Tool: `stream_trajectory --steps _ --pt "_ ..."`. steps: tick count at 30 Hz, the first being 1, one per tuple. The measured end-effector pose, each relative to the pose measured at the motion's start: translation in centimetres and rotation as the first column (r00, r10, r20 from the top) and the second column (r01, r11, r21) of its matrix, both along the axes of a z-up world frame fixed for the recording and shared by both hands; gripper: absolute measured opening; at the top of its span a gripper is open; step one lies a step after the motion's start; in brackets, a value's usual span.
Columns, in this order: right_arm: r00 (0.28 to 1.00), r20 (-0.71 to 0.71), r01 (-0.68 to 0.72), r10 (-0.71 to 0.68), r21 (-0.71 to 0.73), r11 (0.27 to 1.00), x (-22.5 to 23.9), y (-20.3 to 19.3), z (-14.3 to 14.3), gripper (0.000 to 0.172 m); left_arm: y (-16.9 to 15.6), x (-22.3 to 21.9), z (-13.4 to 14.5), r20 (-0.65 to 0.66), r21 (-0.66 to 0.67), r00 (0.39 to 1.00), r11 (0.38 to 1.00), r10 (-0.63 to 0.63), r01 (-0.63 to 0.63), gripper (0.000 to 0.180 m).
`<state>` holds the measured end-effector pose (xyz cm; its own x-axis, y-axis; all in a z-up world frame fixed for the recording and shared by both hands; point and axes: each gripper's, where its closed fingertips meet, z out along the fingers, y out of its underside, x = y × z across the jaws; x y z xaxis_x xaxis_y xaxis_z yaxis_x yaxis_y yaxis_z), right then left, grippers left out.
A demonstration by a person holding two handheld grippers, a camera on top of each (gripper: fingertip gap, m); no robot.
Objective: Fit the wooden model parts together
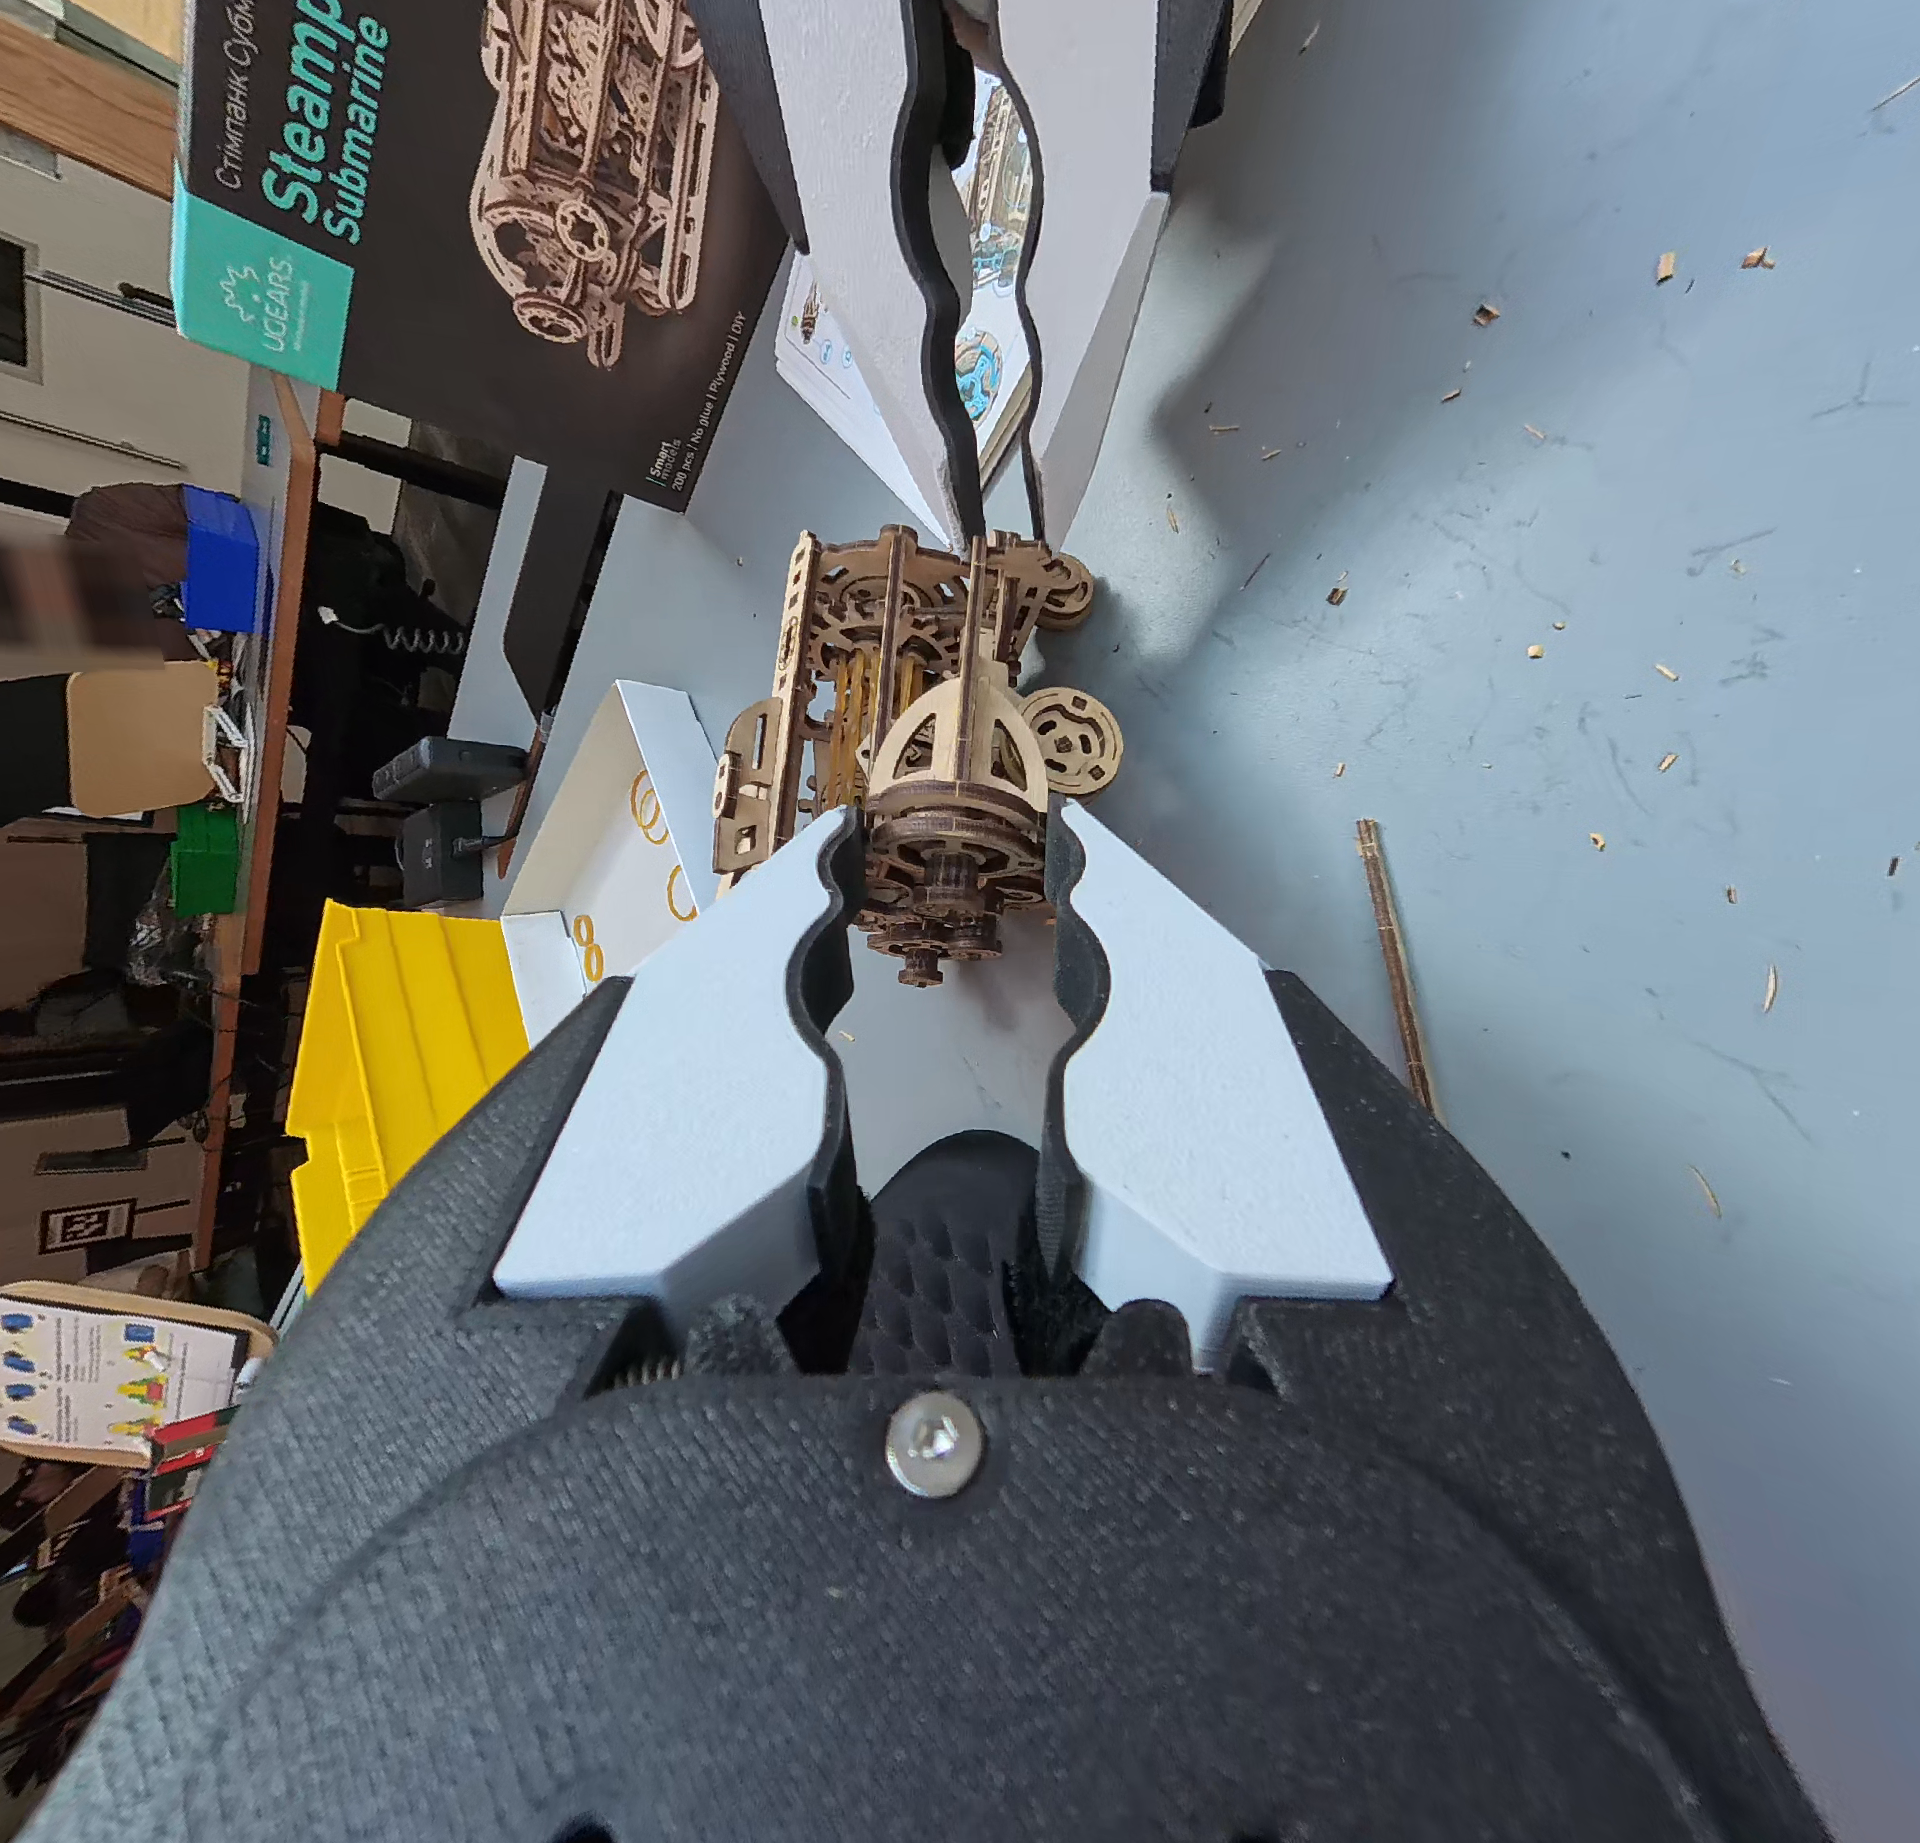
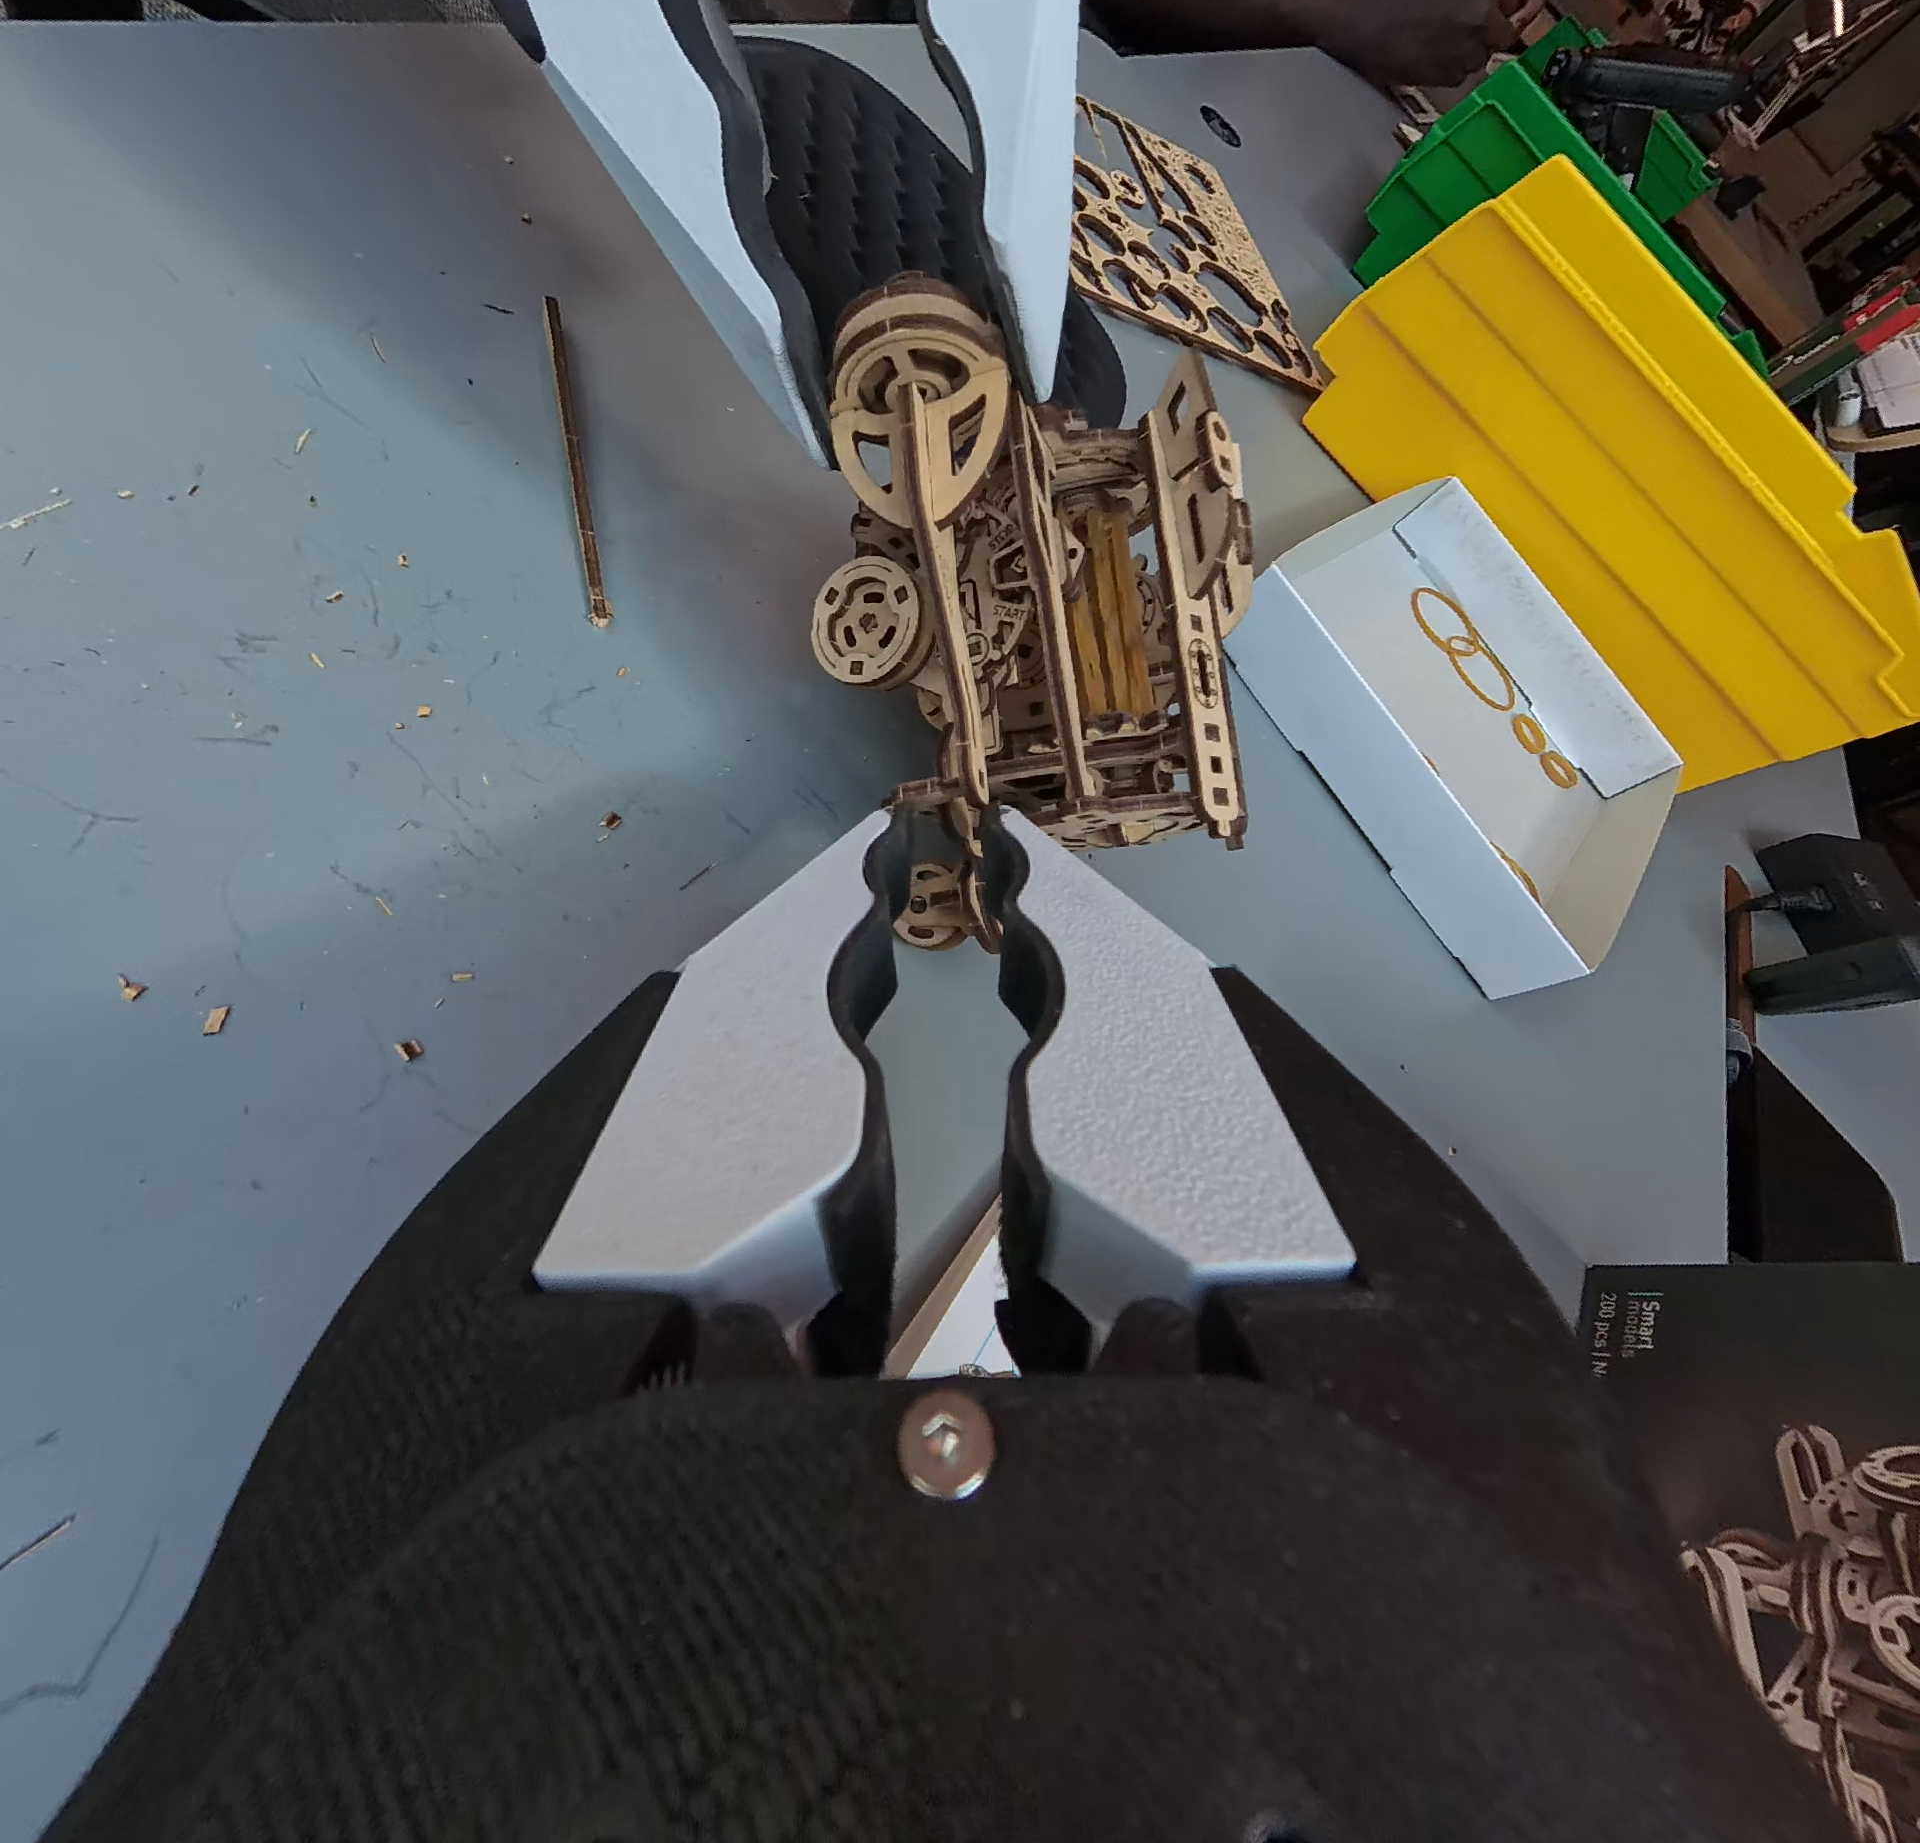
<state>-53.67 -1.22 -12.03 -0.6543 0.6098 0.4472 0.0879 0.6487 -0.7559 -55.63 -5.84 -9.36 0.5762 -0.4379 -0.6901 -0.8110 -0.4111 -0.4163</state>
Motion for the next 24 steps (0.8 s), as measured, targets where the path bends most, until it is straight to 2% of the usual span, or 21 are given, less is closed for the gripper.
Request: stream_trajectory --steps 9,14,17,21,24 --pt "1.0 -0.01 0.002 -0.002 0.008 1.0 0.0 0.0 -0.1 0.012 0.0 -0.1 0.0 -0.047 -0.018 0.999 1.0 -0.006 0.005 0.033" --pt "1.0 -0.02 -0.018 0.019 0.031 0.999 0.2 -0.3 -0.1 0.022 -0.1 -0.1 0.0 -0.048 -0.014 0.999 1.0 -0.008 0.007 0.032" --pt "0.998 -0.067 -0.017 0.019 0.029 0.999 0.2 -0.4 0.8 0.026 0.0 -0.1 0.0 -0.045 -0.013 0.999 1.0 -0.01 0.01 0.032" --pt "0.994 -0.096 -0.037 0.047 0.1 0.994 0.4 -0.9 0.8 0.026 0.0 -0.1 0.0 -0.044 -0.014 0.999 1.0 -0.01 0.009 0.032" --pt "0.991 -0.132 -0.008 0.03 0.169 0.986 0.0 -0.7 0.5 0.018 0.0 -0.1 0.0 -0.045 -0.014 0.999 1.0 -0.009 0.008 0.032"
